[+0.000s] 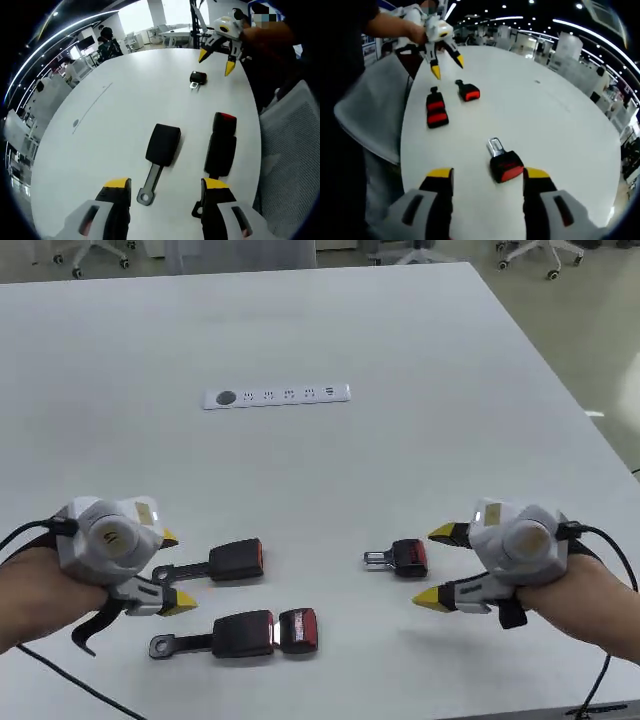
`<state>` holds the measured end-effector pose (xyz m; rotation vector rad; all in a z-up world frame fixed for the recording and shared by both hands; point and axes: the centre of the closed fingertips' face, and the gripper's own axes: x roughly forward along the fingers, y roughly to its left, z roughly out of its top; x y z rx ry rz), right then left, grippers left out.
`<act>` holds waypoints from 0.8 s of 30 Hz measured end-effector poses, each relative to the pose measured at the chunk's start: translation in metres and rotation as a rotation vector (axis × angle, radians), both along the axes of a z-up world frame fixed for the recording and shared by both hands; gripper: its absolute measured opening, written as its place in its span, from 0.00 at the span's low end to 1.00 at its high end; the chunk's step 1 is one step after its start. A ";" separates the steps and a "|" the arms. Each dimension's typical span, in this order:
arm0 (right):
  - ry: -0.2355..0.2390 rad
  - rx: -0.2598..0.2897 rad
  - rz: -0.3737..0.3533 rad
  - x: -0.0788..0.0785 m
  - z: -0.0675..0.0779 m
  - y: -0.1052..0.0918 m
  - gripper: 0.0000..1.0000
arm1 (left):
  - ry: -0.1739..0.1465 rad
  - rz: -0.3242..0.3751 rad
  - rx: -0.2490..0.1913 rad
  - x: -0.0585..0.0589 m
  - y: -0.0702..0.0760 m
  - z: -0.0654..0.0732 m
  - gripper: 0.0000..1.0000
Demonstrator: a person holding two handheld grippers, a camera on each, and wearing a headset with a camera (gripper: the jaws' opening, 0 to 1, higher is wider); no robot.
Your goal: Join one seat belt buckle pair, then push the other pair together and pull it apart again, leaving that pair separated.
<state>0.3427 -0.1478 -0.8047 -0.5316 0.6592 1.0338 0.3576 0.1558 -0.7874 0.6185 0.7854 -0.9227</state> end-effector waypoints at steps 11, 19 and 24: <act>-0.015 0.074 -0.116 -0.027 0.022 -0.019 0.65 | -0.040 0.182 -0.125 -0.049 0.042 0.018 0.83; -0.030 0.089 -0.170 -0.037 0.030 -0.027 0.79 | -0.068 0.217 -0.168 -0.068 0.058 0.030 0.97; -0.032 0.097 -0.186 -0.044 0.027 -0.022 0.95 | -0.066 0.264 -0.168 -0.067 0.071 0.029 1.00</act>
